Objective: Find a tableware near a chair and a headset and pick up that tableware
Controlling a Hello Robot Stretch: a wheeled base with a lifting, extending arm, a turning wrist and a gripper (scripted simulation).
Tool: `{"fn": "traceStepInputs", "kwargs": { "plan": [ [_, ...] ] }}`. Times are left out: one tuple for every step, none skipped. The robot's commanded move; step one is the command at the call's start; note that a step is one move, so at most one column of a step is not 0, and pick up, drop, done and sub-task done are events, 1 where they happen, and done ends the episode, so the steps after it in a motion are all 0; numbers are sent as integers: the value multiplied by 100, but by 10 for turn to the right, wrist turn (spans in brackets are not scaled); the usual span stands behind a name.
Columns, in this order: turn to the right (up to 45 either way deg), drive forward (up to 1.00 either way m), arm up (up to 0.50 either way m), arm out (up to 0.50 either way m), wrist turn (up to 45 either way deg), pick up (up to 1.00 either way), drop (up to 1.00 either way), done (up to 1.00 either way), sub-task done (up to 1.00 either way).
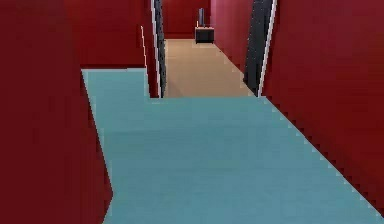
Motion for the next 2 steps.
{"fn": "traceStepInputs", "kwargs": {
  "plan": [
    [0,100,0,0,0,0,0,0,0],
    [-60,0,0,0,0,0,0,0,0]
  ]
}}
